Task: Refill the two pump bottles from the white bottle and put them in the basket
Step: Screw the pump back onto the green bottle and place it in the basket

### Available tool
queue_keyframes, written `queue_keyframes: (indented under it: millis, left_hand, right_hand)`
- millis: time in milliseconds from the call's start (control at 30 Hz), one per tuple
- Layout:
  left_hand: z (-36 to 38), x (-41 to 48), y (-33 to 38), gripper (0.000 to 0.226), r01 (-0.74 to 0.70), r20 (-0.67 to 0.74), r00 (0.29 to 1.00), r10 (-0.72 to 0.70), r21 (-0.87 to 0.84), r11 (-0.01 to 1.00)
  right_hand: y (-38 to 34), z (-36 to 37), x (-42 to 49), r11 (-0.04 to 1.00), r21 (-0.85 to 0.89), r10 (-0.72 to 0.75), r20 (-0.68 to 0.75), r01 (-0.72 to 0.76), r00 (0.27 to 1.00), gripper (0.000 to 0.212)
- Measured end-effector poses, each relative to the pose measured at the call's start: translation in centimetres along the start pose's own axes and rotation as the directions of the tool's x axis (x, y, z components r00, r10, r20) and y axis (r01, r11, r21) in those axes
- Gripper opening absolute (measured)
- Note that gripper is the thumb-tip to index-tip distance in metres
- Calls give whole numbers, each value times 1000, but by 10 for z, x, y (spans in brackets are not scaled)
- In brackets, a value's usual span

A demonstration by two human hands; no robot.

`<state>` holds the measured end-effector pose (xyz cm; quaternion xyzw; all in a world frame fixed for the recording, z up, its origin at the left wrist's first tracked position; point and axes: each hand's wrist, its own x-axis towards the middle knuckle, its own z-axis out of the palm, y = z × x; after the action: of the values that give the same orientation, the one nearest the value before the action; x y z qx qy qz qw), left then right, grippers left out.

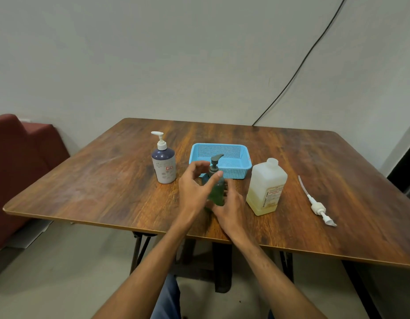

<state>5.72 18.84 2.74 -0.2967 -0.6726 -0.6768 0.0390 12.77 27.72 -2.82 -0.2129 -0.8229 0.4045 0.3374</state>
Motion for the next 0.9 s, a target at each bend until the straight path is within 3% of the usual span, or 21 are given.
queue_keyframes:
  millis: [100, 200, 300, 367, 533, 600, 767, 833, 900]
  left_hand:
    - [3, 4, -2, 43, 13, 50, 999, -14, 36, 999]
    - [0, 10, -4, 48, 28, 187, 981, -44, 90, 996]
    - [-1, 14, -1, 40, 21, 262, 964, -47, 103, 994]
    - [-1, 16, -2, 36, 25, 246, 968, -46, 87, 996]
    - [4, 8, -6, 37, 11, -49, 999, -11, 4, 1000]
    - [3, 8, -7, 35, 10, -22, 1000, -10, -8, 1000]
    - [-19, 21, -8, 34, 67, 298, 953, -51, -45, 997]
    - [-21, 20, -6, 36, 84, 303, 950, -72, -27, 996]
    - [-13, 16, -4, 37, 61, 204, 977, -59, -4, 998]
  right_hand:
    - [0, 0, 0, 1000, -2, 4, -1, -4, 1000, 79]
    - [1, 1, 0, 1000, 2, 6, -5, -6, 1000, 79]
    - [1, 1, 0, 1000, 3, 4, -13, -4, 1000, 78]
    - [1, 0, 0, 1000, 17, 0, -9, 0, 1000, 81]
    - [2, 1, 3, 998, 64, 8, 14, -9, 1000, 80]
    - [4, 0, 4, 997, 78, 10, 23, -12, 1000, 79]
    - [6, 0, 5, 995, 97, 21, 43, -25, 999, 79]
    - [5, 0, 5, 994, 101, 27, 46, -31, 999, 79]
    - [6, 1, 5, 995, 100, 28, 37, -32, 999, 79]
